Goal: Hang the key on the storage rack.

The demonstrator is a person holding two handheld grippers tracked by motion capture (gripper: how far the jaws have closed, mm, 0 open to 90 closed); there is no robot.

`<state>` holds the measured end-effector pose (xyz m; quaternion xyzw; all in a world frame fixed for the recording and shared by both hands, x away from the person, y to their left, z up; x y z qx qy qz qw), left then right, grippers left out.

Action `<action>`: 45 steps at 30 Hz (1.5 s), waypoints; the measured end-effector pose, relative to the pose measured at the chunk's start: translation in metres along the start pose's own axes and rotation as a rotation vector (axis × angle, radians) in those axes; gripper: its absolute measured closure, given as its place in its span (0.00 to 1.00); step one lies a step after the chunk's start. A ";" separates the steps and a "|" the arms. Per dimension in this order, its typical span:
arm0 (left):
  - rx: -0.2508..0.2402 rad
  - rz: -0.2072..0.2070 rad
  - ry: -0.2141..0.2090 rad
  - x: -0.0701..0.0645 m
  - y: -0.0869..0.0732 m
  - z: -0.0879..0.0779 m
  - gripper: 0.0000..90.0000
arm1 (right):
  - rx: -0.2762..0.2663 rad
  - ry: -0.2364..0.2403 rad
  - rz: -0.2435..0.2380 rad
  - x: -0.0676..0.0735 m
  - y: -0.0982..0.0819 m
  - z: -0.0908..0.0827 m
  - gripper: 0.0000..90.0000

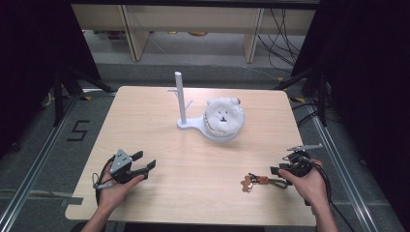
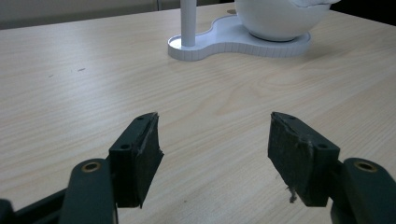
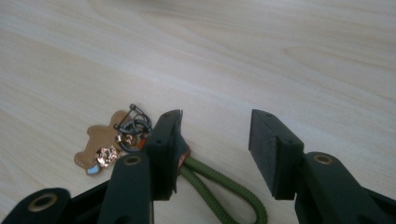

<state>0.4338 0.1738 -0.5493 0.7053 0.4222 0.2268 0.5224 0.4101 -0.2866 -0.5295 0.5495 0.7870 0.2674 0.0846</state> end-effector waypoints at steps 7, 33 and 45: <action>0.000 0.001 -0.010 -0.002 0.000 0.000 0.37 | 0.005 -0.020 0.001 -0.009 -0.008 0.005 0.58; -0.002 0.009 -0.021 -0.006 0.001 0.001 0.37 | 0.101 0.047 -0.048 0.014 -0.016 0.005 0.62; -0.003 0.009 -0.023 -0.006 0.001 0.001 0.37 | 0.132 0.079 -0.047 0.026 -0.016 0.011 0.76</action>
Point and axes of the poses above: each handheld gripper's, and its own axes: z roughly forward along the jaws, y roughly out of its top, x roughly to its left, the point moved 9 cm from there along z, roughly forward along the jaws, and after that the axes turned 3 degrees about -z, right-handed, at the moved point
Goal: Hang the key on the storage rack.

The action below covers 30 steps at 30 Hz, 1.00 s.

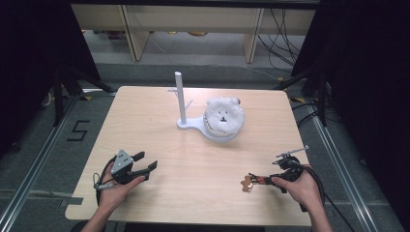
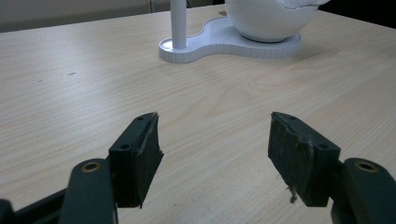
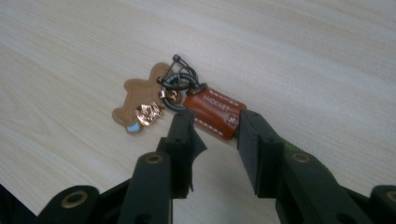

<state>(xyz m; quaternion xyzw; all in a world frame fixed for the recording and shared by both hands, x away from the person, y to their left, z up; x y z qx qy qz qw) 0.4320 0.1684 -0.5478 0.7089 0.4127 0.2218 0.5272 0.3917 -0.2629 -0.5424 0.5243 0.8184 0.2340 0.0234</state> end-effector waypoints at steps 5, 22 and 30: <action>0.001 0.001 0.001 0.000 0.000 0.000 0.37 | 0.050 -0.091 0.109 -0.012 -0.012 -0.006 0.76; 0.013 0.004 0.005 0.000 -0.001 0.000 0.37 | 0.122 -0.174 0.165 -0.046 -0.021 -0.010 0.83; 0.013 0.002 0.006 0.000 -0.001 0.000 0.37 | 0.145 -0.196 0.147 -0.049 -0.022 -0.004 0.85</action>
Point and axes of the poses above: each handheld gripper's, and its own axes: z roughly forward along the jaws, y roughly out of its top, x roughly to its left, the point moved 9 cm from there along z, roughly forward along the jaws, and after that the axes turned 3 degrees about -z, right-handed, at the moved point
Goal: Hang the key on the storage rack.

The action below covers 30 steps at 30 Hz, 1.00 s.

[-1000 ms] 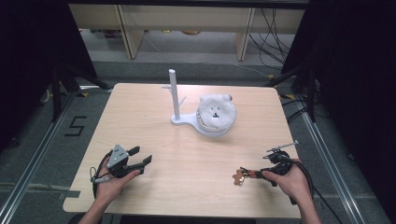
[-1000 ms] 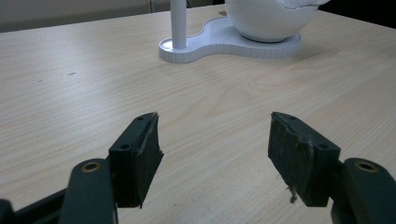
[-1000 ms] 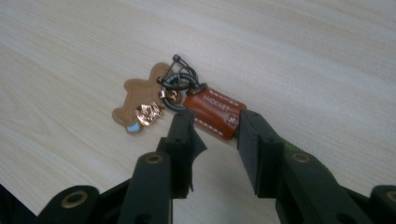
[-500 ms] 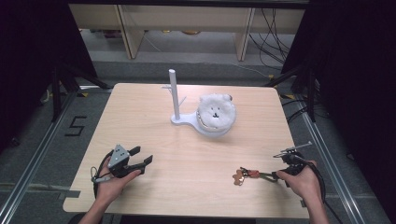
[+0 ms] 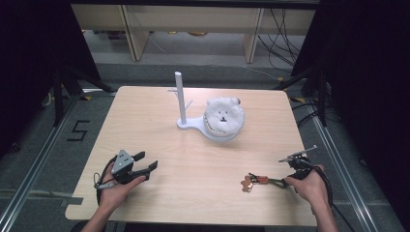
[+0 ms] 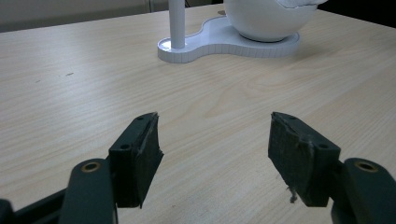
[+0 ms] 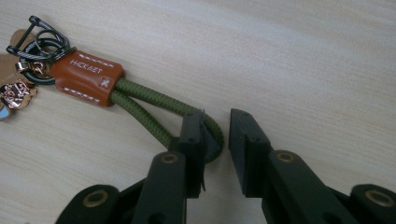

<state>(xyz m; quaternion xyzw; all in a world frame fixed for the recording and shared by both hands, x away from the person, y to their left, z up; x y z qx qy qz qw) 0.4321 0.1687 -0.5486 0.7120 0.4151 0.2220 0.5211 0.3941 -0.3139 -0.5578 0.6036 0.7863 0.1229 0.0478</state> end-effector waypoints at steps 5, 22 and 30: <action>0.000 0.002 -0.004 -0.001 -0.001 0.000 0.37 | 0.004 0.008 -0.014 0.002 0.001 -0.001 0.84; 0.000 0.004 -0.001 0.001 -0.001 -0.001 0.37 | -0.004 -0.021 -0.014 0.001 0.003 0.001 0.81; -0.001 0.000 -0.006 0.000 -0.001 0.000 0.37 | 0.005 0.022 0.018 0.001 0.002 0.002 0.86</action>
Point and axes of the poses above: each handheld gripper's, and its own axes: z roughly forward along the jaws, y roughly out of its top, x roughly to its left, the point moved 9 cm from there along z, roughly forward along the jaws, and after that the axes turned 3 degrees about -z, right-handed, at the moved point
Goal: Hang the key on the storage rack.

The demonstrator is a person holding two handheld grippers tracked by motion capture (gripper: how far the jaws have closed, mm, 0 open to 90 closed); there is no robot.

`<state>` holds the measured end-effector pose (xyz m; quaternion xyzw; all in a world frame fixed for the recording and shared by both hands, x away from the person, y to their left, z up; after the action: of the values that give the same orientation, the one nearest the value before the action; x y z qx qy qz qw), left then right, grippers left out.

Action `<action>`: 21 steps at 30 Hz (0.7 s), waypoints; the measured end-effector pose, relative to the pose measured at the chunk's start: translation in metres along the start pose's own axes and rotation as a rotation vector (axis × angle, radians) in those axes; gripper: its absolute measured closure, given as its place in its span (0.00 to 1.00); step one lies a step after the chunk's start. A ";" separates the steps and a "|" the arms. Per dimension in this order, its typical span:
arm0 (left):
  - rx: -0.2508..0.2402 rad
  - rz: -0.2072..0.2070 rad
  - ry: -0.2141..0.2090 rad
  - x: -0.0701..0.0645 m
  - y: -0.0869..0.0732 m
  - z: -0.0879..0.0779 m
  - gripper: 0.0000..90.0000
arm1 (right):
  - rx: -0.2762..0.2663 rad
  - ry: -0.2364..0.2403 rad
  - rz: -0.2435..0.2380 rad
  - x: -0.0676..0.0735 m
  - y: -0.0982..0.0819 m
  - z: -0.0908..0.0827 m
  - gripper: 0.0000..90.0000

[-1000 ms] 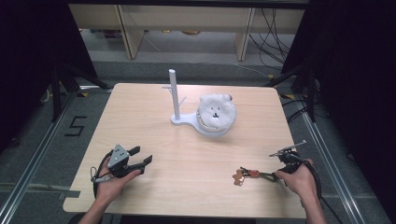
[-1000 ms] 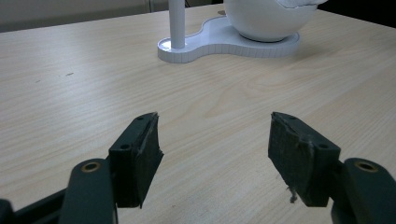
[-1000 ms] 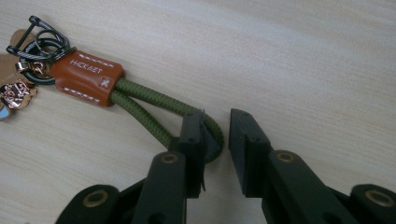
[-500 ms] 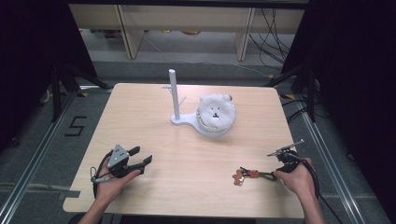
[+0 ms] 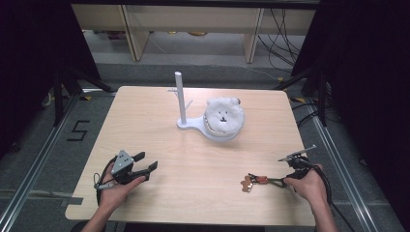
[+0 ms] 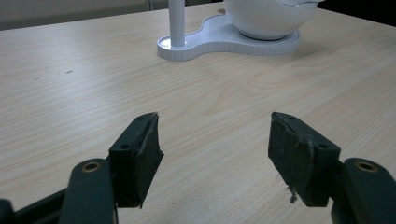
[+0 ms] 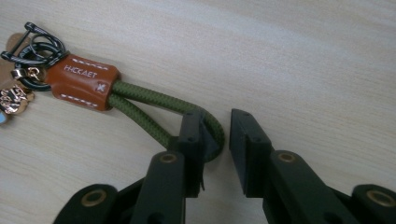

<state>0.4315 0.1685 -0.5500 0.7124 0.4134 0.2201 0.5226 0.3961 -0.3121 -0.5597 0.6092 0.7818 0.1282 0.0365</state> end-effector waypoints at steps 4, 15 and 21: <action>-0.004 -0.001 -0.006 0.000 0.000 0.001 0.37 | 0.013 0.034 0.003 -0.001 0.000 0.000 0.89; 0.006 -0.002 0.006 0.001 -0.001 -0.001 0.37 | 0.057 0.064 -0.074 -0.004 0.005 0.001 0.96; 0.006 -0.002 0.008 0.001 -0.001 -0.001 0.37 | 0.098 0.014 -0.149 -0.002 0.008 -0.001 0.96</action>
<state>0.4311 0.1703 -0.5511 0.7125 0.4170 0.2213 0.5192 0.4035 -0.3122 -0.5570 0.5494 0.8306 0.0907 0.0106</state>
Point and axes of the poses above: each handheld gripper's, and its own axes: z roughly forward along the jaws, y roughly out of its top, x roughly to its left, the point moved 9 cm from there along z, roughly forward along the jaws, and after that the axes turned 3 degrees about -z, right-handed, at the moved point
